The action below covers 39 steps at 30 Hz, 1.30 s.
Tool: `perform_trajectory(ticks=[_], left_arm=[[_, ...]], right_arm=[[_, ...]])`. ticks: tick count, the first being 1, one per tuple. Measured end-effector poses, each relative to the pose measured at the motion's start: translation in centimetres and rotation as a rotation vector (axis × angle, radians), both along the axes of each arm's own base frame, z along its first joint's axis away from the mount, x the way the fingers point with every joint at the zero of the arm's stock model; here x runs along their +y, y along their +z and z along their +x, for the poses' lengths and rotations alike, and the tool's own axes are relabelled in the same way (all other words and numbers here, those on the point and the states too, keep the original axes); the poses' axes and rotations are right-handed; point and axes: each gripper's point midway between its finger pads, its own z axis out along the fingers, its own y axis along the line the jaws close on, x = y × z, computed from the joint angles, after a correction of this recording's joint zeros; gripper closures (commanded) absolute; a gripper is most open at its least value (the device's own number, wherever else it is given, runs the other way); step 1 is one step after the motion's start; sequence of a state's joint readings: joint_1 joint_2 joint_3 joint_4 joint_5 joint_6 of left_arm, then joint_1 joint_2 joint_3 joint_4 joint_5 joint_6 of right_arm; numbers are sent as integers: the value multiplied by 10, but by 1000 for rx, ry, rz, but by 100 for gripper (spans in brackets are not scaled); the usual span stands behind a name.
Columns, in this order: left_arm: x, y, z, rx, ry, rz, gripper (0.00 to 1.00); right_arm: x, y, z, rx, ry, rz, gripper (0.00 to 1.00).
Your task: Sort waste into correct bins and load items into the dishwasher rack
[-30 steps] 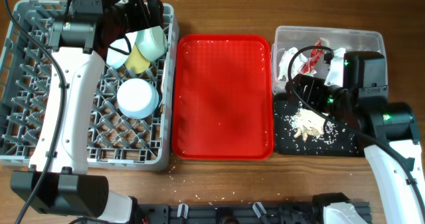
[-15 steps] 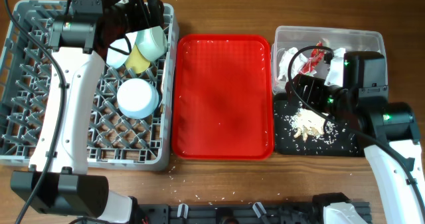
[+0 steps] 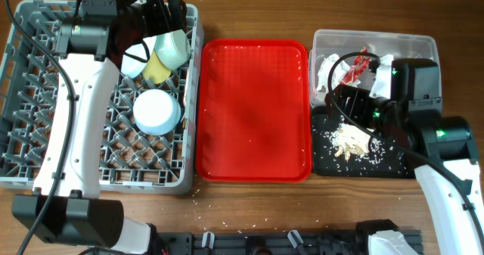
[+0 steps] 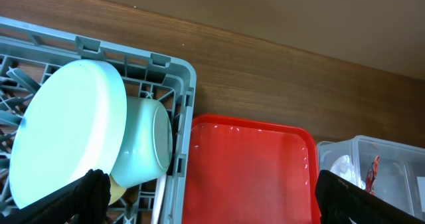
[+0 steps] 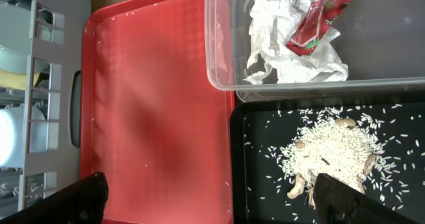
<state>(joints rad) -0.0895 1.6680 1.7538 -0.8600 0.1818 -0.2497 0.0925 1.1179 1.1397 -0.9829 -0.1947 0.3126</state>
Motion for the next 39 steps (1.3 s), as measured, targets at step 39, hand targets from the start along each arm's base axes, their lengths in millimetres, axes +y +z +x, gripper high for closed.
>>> perform_trajectory(ticks=[39], left_arm=[[-1,-1,0,2,-2,-2,0]], right_arm=[[-1,33,-55,-1344,116,-142,0]])
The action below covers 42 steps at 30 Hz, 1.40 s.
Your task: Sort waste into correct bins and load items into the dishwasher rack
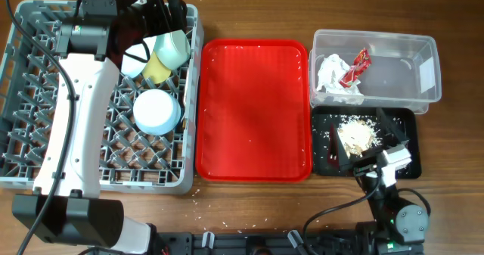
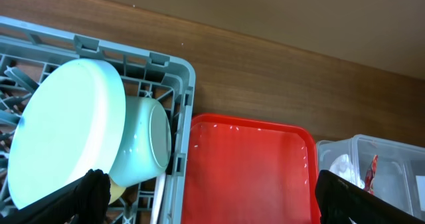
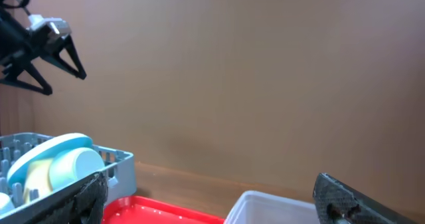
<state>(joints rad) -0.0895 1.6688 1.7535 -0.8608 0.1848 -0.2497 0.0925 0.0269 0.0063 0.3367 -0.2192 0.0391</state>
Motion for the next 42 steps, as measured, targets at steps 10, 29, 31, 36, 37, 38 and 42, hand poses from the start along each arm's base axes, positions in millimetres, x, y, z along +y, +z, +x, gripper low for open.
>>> perform_trajectory(ticks=[10,29,31,36,37,38,42], left_arm=[[0,0,0,0,0,0,0],[0,1,-1,-2,0,0,0],[1,15,-7,-35,0,-3,0],[9,153,-99,-389,0,-35,0],[12,187,-135,-493,0,-44,0],[16,218,-175,-602,0,-54,0],[30,292,-338,-989,0,-89,0]], right_arm=[[-11,-76,14,315,-75,-21,0],[-13,-76,15,315,-82,-20,0],[-13,-76,15,315,-82,-20,0],[-13,-76,15,316,-82,-20,0],[-13,-76,15,316,-82,-20,0],[-13,-76,15,316,-82,-20,0],[-13,-76,15,316,-83,-20,0]])
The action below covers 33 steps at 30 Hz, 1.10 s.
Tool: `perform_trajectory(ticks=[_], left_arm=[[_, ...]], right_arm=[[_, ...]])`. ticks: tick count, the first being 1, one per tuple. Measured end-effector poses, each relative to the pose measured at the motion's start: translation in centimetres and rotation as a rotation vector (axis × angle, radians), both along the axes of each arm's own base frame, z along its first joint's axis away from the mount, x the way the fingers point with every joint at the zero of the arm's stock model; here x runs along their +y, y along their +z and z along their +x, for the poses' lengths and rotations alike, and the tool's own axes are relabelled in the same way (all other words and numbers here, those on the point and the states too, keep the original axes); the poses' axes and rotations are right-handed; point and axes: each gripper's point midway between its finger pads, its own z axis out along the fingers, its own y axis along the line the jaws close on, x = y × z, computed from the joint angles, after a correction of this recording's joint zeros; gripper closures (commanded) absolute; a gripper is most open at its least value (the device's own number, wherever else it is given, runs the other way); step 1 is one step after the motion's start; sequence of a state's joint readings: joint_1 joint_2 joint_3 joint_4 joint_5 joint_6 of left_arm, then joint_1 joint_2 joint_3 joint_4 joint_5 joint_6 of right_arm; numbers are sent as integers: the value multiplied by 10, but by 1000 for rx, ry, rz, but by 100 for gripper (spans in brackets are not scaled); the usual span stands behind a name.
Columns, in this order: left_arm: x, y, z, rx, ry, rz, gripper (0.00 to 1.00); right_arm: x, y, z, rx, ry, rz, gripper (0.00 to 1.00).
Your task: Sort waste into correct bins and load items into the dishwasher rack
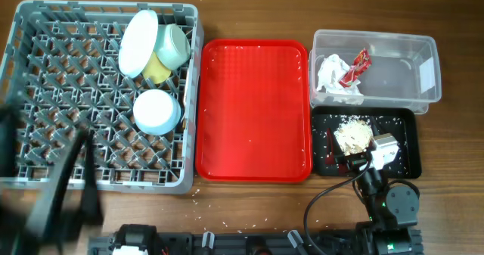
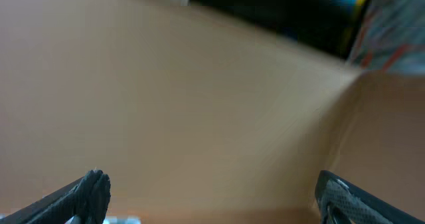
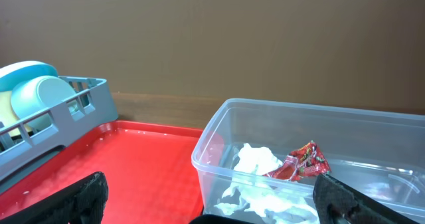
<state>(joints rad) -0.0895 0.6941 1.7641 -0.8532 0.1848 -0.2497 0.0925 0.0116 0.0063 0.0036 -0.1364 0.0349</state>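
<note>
The grey dishwasher rack point(image 1: 45, 96) holds a white plate point(image 1: 138, 32), a pale green cup point(image 1: 174, 45), a yellow bowl point(image 1: 156, 67) and a white bowl point(image 1: 156, 111). The clear bin point(image 1: 408, 58) contains crumpled tissue point(image 1: 330, 73) and a red wrapper point(image 1: 355, 66). Rice point(image 1: 354, 136) lies in the black tray point(image 1: 404, 160). My right gripper point(image 3: 212, 197) is open and empty at the table's front right, facing the clear bin point(image 3: 279, 108). My left gripper point(image 2: 212, 191) is open and empty, a blur at the front left point(image 1: 68, 187), its camera showing only wall.
A red tray point(image 1: 253, 111) with a few rice grains lies between the rack and the bins. Loose grains dot the wooden table along its front edge point(image 1: 204, 202). The right arm's base point(image 1: 397, 202) sits in front of the black tray.
My left arm has left the rack's back right corner and is now a blur at the front left, its camera on the wall. The right wrist view now looks lower, onto the clear bin.
At first my left gripper hung open over the plate and cup in the rack, and my right gripper was open over the two bins. Then the right arm stood pulled back at the front right. Now the left arm has drawn back too, both empty.
</note>
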Motion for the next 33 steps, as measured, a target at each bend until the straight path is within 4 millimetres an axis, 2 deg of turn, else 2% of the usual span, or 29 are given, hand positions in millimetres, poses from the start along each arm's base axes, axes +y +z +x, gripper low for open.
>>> perform_trajectory(ticks=[2,4,9,11,13,15,16,17,18,19,22,26,30,33], left_arm=[[4,10,-45,-100,0,-9,0],[5,10,-60,-127,0,-11,0],[7,5,-69,-139,10,-12,0],[9,-7,-55,-101,57,-7,0],[11,-32,-35,-17,95,-1,0],[15,-91,-9,158,132,4,0],[16,-105,-3,183,140,4,0],[17,-127,3,220,147,3,0],[19,-162,10,277,158,2,0],[20,-176,17,273,164,-1,0],[22,-204,37,170,161,-28,0],[17,-200,49,-112,119,-36,0],[14,-218,69,-203,88,-31,0],[10,-229,77,-256,68,-43,0]], right_arm=[[0,0,0,0,0,0,0],[0,0,0,0,0,0,0],[0,0,0,0,0,0,0],[0,0,0,0,0,0,0],[0,0,0,0,0,0,0],[0,0,0,0,0,0,0],[0,0,0,-2,0,0,0],[0,0,0,0,0,0,0],[0,0,0,0,0,0,0],[0,0,0,0,0,0,0],[0,0,0,0,-3,0,0],[-1,0,0,0,-3,0,0],[-1,0,0,0,-3,0,0],[-1,0,0,0,-3,0,0]])
